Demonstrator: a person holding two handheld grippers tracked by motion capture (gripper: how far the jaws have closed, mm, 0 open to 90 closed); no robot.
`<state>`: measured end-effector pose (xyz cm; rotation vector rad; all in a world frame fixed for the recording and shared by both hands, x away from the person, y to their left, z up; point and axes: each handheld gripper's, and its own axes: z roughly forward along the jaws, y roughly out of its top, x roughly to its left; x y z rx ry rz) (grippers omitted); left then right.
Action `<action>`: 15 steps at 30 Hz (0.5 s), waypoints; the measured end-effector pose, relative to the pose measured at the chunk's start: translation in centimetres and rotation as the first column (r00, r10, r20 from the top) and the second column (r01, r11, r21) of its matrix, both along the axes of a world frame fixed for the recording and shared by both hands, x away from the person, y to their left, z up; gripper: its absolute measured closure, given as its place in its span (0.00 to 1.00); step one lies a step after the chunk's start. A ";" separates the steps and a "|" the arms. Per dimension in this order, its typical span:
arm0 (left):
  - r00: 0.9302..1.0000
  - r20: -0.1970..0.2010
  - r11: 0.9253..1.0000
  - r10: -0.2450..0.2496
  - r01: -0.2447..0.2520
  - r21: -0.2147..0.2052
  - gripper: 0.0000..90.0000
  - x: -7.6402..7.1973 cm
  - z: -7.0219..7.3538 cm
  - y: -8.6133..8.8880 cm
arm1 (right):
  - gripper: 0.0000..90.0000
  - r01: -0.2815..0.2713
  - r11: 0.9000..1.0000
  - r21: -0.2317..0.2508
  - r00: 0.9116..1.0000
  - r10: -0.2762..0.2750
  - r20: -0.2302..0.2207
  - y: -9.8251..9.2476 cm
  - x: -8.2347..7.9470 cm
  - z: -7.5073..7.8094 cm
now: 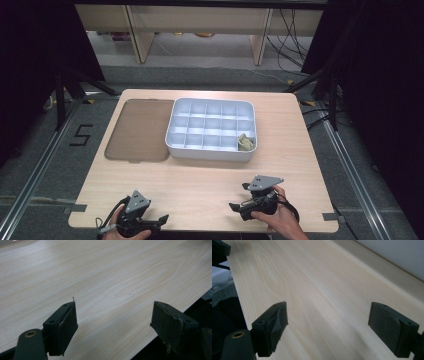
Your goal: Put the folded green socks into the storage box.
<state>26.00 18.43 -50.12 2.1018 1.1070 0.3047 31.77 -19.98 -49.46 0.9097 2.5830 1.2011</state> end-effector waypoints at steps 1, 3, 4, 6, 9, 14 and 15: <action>1.000 -0.003 1.000 -0.004 0.004 0.008 0.23 0.0 0.1 0.0 | 0.18 0.003 1.000 -0.004 1.000 -0.003 0.000 -0.1 -0.2 -0.1; 1.000 0.002 1.000 -0.005 0.005 0.008 0.23 0.0 0.1 0.0 | 0.18 0.005 1.000 -0.014 1.000 -0.005 -0.010 -0.2 -0.4 -0.3; 1.000 0.005 1.000 -0.001 0.001 0.011 0.23 0.0 0.0 0.0 | 0.18 0.003 1.000 -0.017 1.000 -0.003 -0.015 -0.3 -0.6 -0.4; 1.000 0.004 1.000 -0.002 0.002 0.012 0.23 0.0 0.0 0.0 | 0.18 0.000 1.000 -0.022 1.000 -0.001 -0.021 -0.4 -0.9 -0.5; 1.000 0.000 1.000 -0.003 0.003 0.014 0.23 0.1 0.0 0.0 | 0.18 0.000 0.999 -0.032 1.000 -0.001 -0.031 -0.5 -1.3 -0.7; 1.000 -0.001 1.000 -0.004 0.004 0.012 0.23 0.1 0.0 0.0 | 0.18 0.004 0.999 -0.041 0.999 -0.006 -0.031 -0.8 -1.5 -0.9; 1.000 -0.001 1.000 -0.003 0.003 0.013 0.23 0.1 0.0 0.0 | 0.18 0.005 0.999 -0.037 0.999 -0.007 -0.037 -0.8 -1.6 -0.9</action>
